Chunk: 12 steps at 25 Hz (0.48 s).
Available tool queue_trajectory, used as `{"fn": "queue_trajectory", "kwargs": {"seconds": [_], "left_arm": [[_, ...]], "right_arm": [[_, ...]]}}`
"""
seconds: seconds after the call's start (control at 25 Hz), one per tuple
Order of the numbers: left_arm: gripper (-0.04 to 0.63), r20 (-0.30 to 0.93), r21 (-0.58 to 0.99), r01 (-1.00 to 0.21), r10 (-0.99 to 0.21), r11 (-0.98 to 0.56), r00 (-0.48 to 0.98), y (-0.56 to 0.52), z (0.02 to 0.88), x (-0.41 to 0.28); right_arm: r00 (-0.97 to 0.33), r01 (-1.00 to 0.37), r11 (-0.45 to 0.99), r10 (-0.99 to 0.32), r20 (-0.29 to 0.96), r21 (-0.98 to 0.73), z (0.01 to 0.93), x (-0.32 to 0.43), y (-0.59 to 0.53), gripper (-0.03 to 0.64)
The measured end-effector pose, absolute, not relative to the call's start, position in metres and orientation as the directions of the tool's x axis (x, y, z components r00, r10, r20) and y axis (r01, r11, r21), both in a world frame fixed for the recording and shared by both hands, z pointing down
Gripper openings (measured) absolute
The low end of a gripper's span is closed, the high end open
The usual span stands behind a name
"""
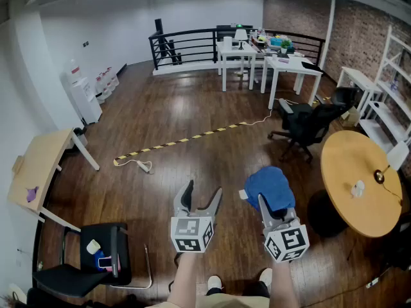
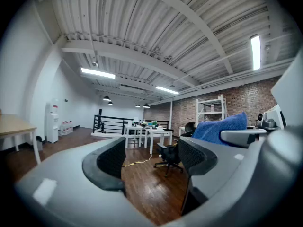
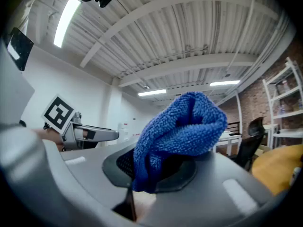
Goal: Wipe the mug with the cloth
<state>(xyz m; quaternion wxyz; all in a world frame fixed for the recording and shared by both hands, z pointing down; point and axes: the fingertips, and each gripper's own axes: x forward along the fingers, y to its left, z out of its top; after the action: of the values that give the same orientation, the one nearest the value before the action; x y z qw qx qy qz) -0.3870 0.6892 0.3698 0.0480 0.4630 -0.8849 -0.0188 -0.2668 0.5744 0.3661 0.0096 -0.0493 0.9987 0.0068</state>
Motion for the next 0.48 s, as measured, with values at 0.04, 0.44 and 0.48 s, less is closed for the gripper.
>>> {"fn": "queue_trajectory", "kwargs": {"seconds": [0.04, 0.44, 0.48], "left_arm": [[0.33, 0.064, 0.075, -0.828, -0.831, 0.556, -0.552, 0.676, 0.369, -0.38], [0.33, 0.051, 0.047, -0.936, -0.936, 0.35, -0.348, 0.525, 0.349, -0.299], [0.33, 0.053, 0.042, -0.945, -0.945, 0.325, -0.322, 0.507, 0.348, -0.288]], "right_arm": [[-0.992, -0.125, 0.992, -0.125, -0.037, 0.006, 0.361, -0.257, 0.56, 0.063], [-0.936, -0.341, 0.94, -0.34, -0.096, -0.005, 0.338, -0.155, 0.431, 0.062], [-0.929, -0.359, 0.933, -0.358, -0.095, -0.006, 0.338, -0.144, 0.417, 0.062]]}}
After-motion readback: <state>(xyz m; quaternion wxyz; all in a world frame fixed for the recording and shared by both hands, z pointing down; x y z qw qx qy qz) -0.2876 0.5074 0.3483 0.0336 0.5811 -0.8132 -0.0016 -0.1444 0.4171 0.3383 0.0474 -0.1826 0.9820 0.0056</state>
